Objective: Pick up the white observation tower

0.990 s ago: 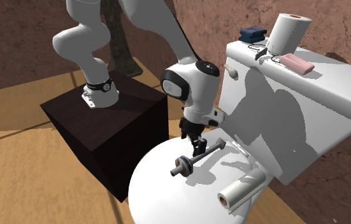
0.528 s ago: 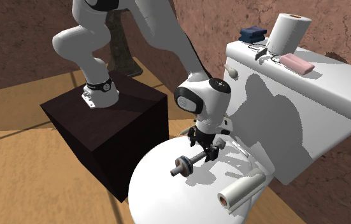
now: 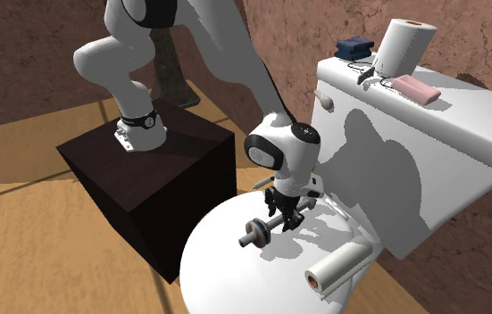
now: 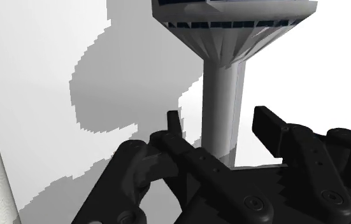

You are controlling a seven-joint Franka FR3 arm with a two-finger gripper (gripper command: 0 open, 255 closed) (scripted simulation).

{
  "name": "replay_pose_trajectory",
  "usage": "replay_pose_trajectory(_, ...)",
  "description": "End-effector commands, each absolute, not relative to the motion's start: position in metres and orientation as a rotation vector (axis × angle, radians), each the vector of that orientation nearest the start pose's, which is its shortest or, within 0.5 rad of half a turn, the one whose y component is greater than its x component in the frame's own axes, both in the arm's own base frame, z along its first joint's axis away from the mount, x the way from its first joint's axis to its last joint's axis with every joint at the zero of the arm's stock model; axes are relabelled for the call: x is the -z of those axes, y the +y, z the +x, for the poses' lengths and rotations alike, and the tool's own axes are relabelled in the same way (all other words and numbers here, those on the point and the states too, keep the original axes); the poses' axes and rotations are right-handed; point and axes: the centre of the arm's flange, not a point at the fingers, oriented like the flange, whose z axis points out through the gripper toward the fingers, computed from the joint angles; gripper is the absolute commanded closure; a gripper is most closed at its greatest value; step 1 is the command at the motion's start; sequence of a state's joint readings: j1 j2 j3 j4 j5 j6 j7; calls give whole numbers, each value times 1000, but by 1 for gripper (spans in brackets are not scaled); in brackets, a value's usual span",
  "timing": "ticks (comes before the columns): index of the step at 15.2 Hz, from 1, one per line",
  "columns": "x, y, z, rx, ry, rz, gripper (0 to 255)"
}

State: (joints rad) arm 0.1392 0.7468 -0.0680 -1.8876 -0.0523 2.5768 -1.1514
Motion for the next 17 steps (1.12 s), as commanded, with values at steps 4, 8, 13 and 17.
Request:
replay_pose_trajectory(4,-101,45,614,-137,-1900,-2541,255)
replay_pose_trajectory(8,-101,45,614,-137,-1900,-2541,255)
replay_pose_trajectory(13,-123,45,615,-137,-1900,-2541,255)
replay_pose_trajectory(17,-144,45,615,-137,-1900,-2541,255)
